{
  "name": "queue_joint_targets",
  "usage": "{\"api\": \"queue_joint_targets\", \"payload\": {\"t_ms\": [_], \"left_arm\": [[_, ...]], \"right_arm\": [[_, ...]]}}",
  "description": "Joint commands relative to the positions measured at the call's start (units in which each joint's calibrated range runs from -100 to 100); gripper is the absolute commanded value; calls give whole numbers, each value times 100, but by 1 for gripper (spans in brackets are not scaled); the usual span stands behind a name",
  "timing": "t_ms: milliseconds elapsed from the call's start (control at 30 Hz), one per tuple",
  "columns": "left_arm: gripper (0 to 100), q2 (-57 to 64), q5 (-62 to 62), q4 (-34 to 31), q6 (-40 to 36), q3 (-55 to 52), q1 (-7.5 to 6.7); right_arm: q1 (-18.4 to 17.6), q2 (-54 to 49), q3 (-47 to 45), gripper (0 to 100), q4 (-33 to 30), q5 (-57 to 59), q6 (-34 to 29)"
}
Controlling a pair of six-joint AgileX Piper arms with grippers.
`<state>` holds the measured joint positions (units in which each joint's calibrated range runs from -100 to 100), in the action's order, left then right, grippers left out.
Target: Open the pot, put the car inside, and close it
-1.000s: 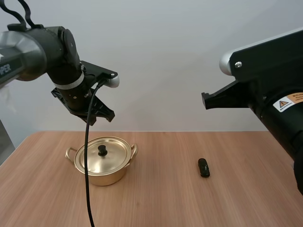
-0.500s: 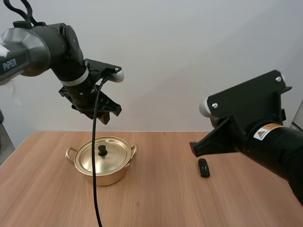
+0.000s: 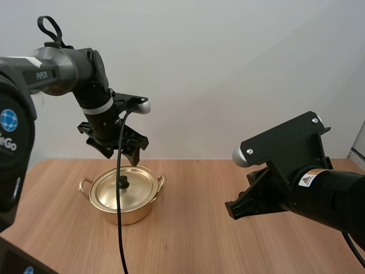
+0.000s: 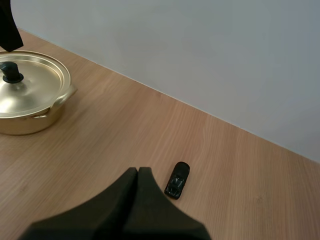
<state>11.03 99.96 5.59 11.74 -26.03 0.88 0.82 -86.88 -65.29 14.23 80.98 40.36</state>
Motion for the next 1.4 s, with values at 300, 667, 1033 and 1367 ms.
{"api": "queue_joint_targets", "payload": {"t_ms": [300, 667, 1033, 1367], "left_arm": [[100, -840, 4, -73, -24, 9, -5], [95, -956, 4, -252, -10, 9, -5], [95, -956, 4, -252, 123, -341, -5], [95, -956, 4, -245, 132, -357, -5]], "right_arm": [[5, 1, -3, 0, 5, 50, 8], [5, 1, -3, 0, 5, 68, 8], [5, 1, -3, 0, 5, 87, 8], [5, 1, -3, 0, 5, 87, 8]]}}
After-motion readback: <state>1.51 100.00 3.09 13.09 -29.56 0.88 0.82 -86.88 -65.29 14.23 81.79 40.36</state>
